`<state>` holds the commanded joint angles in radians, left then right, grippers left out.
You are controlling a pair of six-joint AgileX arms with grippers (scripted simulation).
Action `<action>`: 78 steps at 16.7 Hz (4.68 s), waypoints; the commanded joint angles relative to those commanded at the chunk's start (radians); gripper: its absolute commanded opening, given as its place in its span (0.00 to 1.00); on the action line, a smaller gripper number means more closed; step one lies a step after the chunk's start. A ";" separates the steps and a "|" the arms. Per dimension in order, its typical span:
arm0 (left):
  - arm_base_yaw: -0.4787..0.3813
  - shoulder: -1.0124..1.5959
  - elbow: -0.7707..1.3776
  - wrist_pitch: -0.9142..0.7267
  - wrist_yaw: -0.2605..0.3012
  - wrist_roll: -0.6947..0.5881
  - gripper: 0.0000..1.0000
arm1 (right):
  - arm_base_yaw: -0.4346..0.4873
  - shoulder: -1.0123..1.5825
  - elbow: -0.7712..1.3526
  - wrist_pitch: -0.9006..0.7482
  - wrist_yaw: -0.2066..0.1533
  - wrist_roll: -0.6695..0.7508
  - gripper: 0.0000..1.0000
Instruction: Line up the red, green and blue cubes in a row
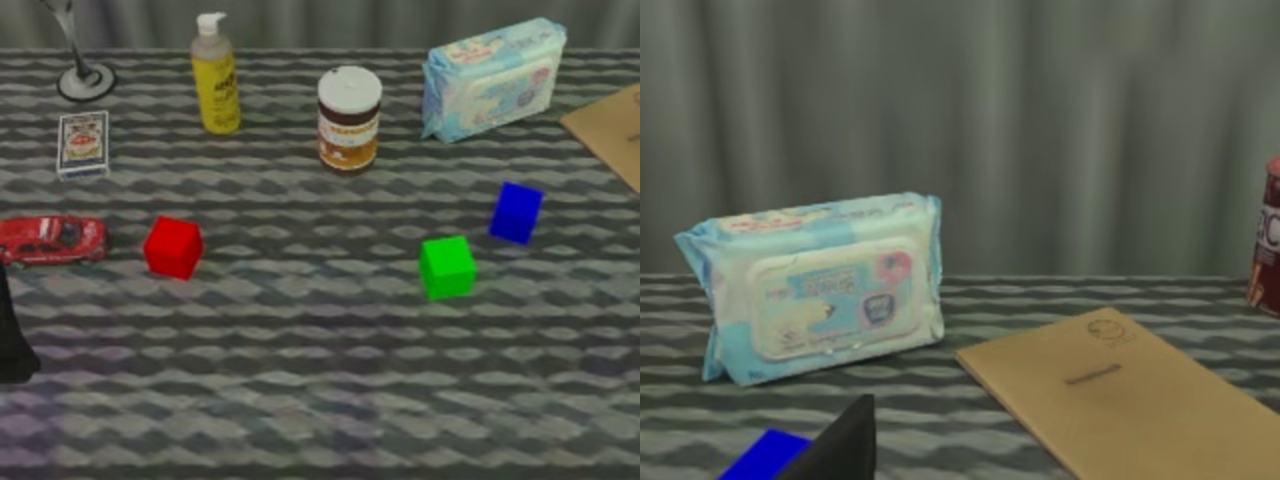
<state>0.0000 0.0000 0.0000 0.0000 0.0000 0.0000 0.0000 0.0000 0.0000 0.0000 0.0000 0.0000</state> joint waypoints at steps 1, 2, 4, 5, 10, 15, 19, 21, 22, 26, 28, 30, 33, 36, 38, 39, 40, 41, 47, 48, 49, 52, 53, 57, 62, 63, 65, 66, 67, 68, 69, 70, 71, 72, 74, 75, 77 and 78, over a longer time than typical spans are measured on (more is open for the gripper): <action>0.000 0.000 0.000 0.000 0.000 0.000 1.00 | 0.000 0.000 0.000 0.000 0.000 0.000 1.00; 0.000 0.000 0.000 0.000 0.000 0.000 1.00 | 0.000 0.000 0.000 0.000 0.000 0.000 1.00; -0.006 0.030 0.030 -0.016 0.002 -0.001 1.00 | 0.000 0.000 0.000 0.000 0.000 0.000 1.00; -0.012 0.062 0.061 -0.033 0.003 -0.002 1.00 | 0.000 0.000 0.000 0.000 0.000 0.000 1.00; -0.057 0.375 0.336 -0.204 0.007 -0.003 1.00 | 0.000 0.000 0.000 0.000 0.000 0.000 1.00; -0.118 0.882 0.729 -0.484 0.003 0.003 1.00 | 0.000 0.000 0.000 0.000 0.000 0.000 1.00; -0.171 1.333 1.071 -0.732 -0.002 0.010 1.00 | 0.000 0.000 0.000 0.000 0.000 0.000 1.00; -0.195 1.548 1.236 -0.846 -0.003 0.013 1.00 | 0.000 0.000 0.000 0.000 0.000 0.000 1.00; -0.207 1.649 1.315 -0.898 -0.003 0.014 1.00 | 0.000 0.000 0.000 0.000 0.000 0.000 1.00; -0.247 1.981 1.585 -1.060 -0.002 0.016 1.00 | 0.000 0.000 0.000 0.000 0.000 0.000 1.00; -0.261 2.095 1.684 -1.111 0.000 0.016 1.00 | 0.000 0.000 0.000 0.000 0.000 0.000 1.00; -0.270 2.167 1.751 -1.141 0.002 0.016 1.00 | 0.000 0.000 0.000 0.000 0.000 0.000 1.00; -0.275 2.198 1.780 -1.153 0.003 0.015 1.00 | 0.000 0.000 0.000 0.000 0.000 0.000 1.00; -0.275 2.198 1.780 -1.153 0.003 0.015 1.00 | 0.000 0.000 0.000 0.000 0.000 0.000 1.00; -0.270 2.197 1.774 -1.147 0.003 0.016 1.00 | 0.000 0.000 0.000 0.000 0.000 0.000 1.00; -0.271 2.202 1.765 -1.134 0.003 0.017 1.00 | 0.000 0.000 0.000 0.000 0.000 0.000 1.00; -0.272 2.212 1.749 -1.111 0.003 0.018 1.00 | 0.000 0.000 0.000 0.000 0.000 0.000 1.00; -0.272 2.224 1.729 -1.078 0.003 0.018 1.00 | 0.000 0.000 0.000 0.000 0.000 0.000 1.00; -0.273 2.311 1.606 -0.865 0.004 0.018 1.00 | 0.000 0.000 0.000 0.000 0.000 0.000 1.00; -0.273 2.315 1.601 -0.858 0.004 0.018 1.00 | 0.000 0.000 0.000 0.000 0.000 0.000 1.00; -0.273 2.315 1.601 -0.858 0.004 0.018 1.00 | 0.000 0.000 0.000 0.000 0.000 0.000 1.00; -0.273 2.315 1.601 -0.858 0.004 0.018 0.92 | 0.000 0.000 0.000 0.000 0.000 0.000 1.00; -0.273 2.315 1.601 -0.858 0.004 0.018 0.85 | 0.000 0.000 0.000 0.000 0.000 0.000 1.00; -0.273 2.315 1.601 -0.858 0.004 0.018 0.55 | 0.000 0.000 0.000 0.000 0.000 0.000 1.00; -0.273 2.315 1.601 -0.858 0.004 0.018 0.17 | 0.000 0.000 0.000 0.000 0.000 0.000 1.00; -0.273 2.315 1.601 -0.858 0.004 0.018 0.10 | 0.000 0.000 0.000 0.000 0.000 0.000 1.00; -0.273 2.315 1.601 -0.858 0.004 0.018 0.00 | 0.000 0.000 0.000 0.000 0.000 0.000 1.00; -0.273 2.315 1.601 -0.858 0.004 0.018 0.00 | 0.000 0.000 0.000 0.000 0.000 0.000 1.00; -0.273 2.315 1.601 -0.858 0.004 0.018 0.00 | 0.000 0.000 0.000 0.000 0.000 0.000 1.00; -0.273 2.315 1.601 -0.858 0.004 0.018 0.00 | 0.000 0.000 0.000 0.000 0.000 0.000 1.00; -0.273 2.315 1.601 -0.858 0.004 0.018 0.00 | 0.000 0.000 0.000 0.000 0.000 0.000 1.00; -0.273 2.315 1.601 -0.858 0.004 0.018 0.00 | 0.000 0.000 0.000 0.000 0.000 0.000 1.00; -0.273 2.315 1.601 -0.858 0.004 0.018 0.00 | 0.000 0.000 0.000 0.000 0.000 0.000 1.00; -0.273 2.315 1.601 -0.858 0.004 0.018 0.00 | 0.000 0.000 0.000 0.000 0.000 0.000 1.00; -0.272 2.284 1.613 -0.871 0.004 0.019 0.00 | 0.000 0.000 0.000 0.000 0.000 0.000 1.00; -0.271 2.280 1.625 -0.885 0.005 0.019 0.00 | 0.000 0.000 0.000 0.000 0.000 0.000 1.00; -0.265 2.259 1.664 -0.944 0.005 0.016 0.00 | 0.000 0.000 0.000 0.000 0.000 0.000 1.00; -0.262 2.245 1.686 -0.989 0.005 0.016 0.00 | 0.000 0.000 0.000 0.000 0.000 0.000 1.00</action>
<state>-0.2615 2.2455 1.6861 -0.9888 0.0046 0.0156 0.0000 0.0000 0.0000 0.0000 0.0000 0.0000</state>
